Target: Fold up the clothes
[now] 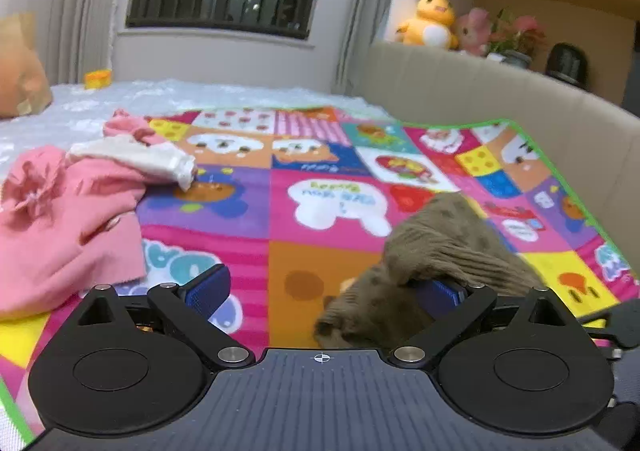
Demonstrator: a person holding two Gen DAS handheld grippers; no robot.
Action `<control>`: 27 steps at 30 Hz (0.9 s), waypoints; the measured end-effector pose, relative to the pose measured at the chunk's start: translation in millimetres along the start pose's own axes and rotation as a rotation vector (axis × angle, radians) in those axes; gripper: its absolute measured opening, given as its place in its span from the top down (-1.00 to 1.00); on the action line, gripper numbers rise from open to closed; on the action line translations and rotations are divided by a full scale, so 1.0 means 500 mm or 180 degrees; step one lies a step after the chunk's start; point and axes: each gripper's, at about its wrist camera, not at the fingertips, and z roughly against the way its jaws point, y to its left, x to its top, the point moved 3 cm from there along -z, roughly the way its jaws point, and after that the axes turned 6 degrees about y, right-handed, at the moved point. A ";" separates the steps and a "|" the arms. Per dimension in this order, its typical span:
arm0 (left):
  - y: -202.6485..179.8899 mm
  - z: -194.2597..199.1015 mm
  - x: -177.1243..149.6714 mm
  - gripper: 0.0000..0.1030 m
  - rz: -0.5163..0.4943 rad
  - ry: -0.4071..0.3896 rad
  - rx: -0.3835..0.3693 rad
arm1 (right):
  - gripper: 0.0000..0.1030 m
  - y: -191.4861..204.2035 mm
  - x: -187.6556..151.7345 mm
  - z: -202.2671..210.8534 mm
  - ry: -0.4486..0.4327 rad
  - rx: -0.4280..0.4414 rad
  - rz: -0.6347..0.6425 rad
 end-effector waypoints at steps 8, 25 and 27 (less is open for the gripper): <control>0.039 0.060 0.031 -0.99 0.0867 -0.0478 -0.0096 | -0.21 -0.072 0.022 0.025 0.0003 0.0054 -0.0652; -0.151 -0.031 0.030 -1.00 0.0737 -0.0178 -0.0680 | -1.00 -0.181 -0.223 0.098 0.0352 -0.0307 -0.2511; -0.167 -0.055 0.028 -1.00 0.0544 -0.0128 -0.0468 | -1.00 -0.172 -0.242 0.072 0.0489 -0.0180 -0.2723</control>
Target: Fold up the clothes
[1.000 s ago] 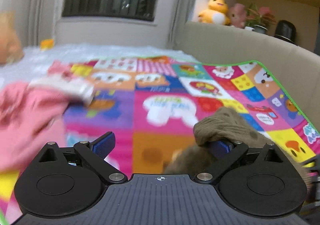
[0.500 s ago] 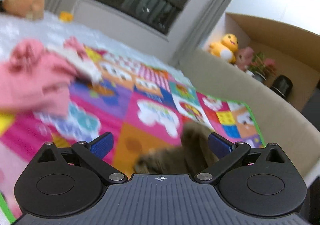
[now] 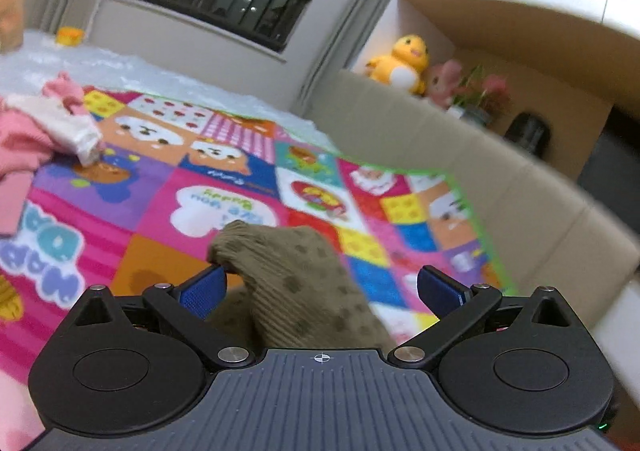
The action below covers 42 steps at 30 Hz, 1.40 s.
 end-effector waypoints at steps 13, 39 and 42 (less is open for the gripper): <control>0.123 0.066 -0.091 -1.00 0.0000 0.0383 0.1365 | -1.00 -0.005 -0.009 -0.016 0.0029 0.0044 -0.0205; 0.001 0.065 -0.176 -0.99 -0.0373 0.0232 0.1114 | -0.06 -0.096 0.078 0.022 -0.0091 0.1570 -0.1807; 0.020 0.090 -0.174 -0.99 -0.0252 0.0201 0.1105 | -0.06 -0.083 0.068 -0.008 0.0096 0.1828 -0.2080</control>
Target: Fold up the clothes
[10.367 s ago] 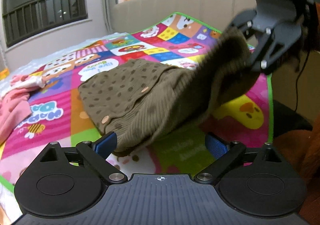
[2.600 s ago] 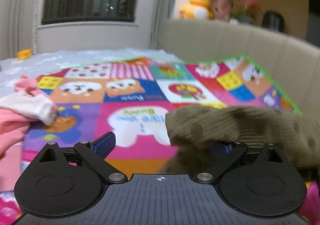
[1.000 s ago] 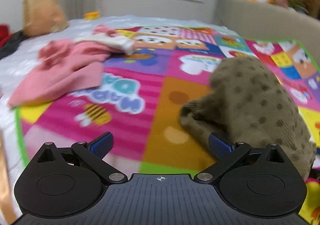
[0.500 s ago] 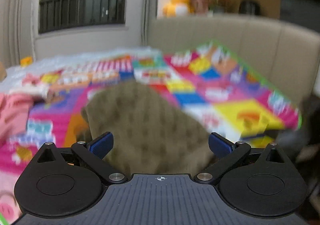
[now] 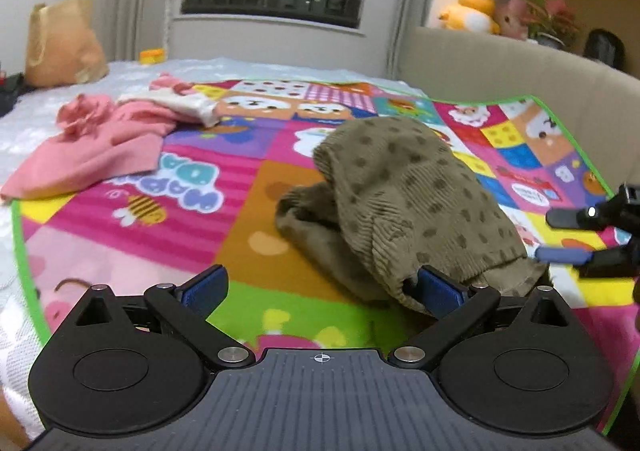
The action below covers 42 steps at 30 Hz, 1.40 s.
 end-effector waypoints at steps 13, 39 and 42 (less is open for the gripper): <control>-0.011 0.021 -0.010 -0.99 0.0302 -0.0114 -0.0972 | 0.69 0.078 0.058 -0.060 -0.0310 -0.0079 0.0387; 0.018 -0.224 0.176 -0.60 0.1617 0.0359 -0.2259 | -0.19 0.058 -0.043 -0.003 -0.0459 -0.1606 0.1527; 0.026 -0.229 0.213 0.08 0.1589 0.0238 -0.2192 | -0.19 0.057 -0.039 0.001 -0.0484 -0.1705 0.1577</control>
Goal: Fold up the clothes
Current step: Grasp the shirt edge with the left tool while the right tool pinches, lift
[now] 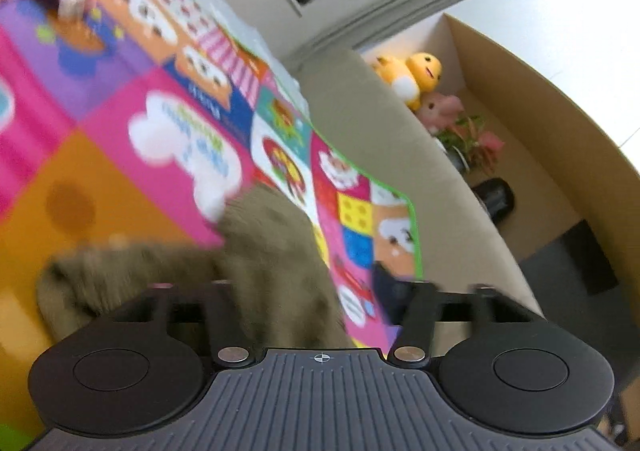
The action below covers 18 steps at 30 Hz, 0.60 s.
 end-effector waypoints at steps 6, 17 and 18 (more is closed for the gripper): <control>-0.004 0.090 0.000 -0.34 -0.0157 -0.0223 -0.0141 | -0.74 0.116 0.013 0.043 -0.0380 -0.0037 0.1005; 0.084 0.224 -0.066 -0.57 0.0022 -0.0569 0.0587 | -0.27 0.328 -0.010 -0.098 -0.0332 -0.0116 0.1956; 0.090 0.231 -0.076 -0.57 0.0001 -0.0555 0.0633 | -0.11 0.302 0.012 -0.092 -0.0308 -0.0034 0.1694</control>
